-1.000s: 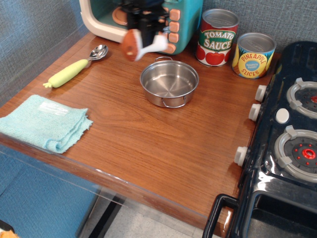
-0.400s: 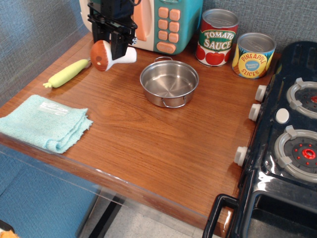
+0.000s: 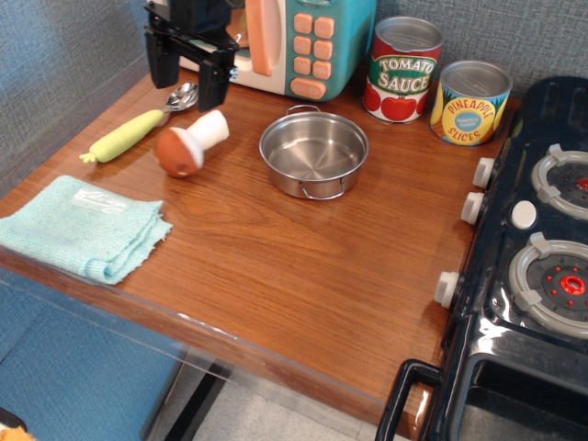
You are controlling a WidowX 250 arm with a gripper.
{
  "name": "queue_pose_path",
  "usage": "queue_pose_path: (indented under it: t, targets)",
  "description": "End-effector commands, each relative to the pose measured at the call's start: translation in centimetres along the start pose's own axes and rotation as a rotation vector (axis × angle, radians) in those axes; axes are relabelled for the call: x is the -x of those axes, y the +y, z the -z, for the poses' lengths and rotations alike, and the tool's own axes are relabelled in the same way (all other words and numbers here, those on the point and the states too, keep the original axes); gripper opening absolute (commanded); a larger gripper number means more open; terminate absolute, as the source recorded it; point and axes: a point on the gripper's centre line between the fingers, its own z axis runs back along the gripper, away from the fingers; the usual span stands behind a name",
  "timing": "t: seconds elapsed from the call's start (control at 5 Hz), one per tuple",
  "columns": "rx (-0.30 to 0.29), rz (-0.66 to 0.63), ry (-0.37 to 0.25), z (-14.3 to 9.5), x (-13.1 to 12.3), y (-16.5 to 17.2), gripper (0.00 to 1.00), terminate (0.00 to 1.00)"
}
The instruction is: Place the mushroom outside the pot.
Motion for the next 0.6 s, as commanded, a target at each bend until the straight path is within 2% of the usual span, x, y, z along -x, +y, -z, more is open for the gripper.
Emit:
queue_pose_path:
  t: [0.0,0.2,0.4]
  targets:
    - [-0.030,-0.041,-0.118,-4.33,0.75,1.01,1.00,0.00]
    - [-0.030,-0.041,-0.118,-4.33,0.75,1.01,1.00,0.00]
    - [-0.030,-0.041,-0.118,-4.33,0.75,1.01,1.00,1.00]
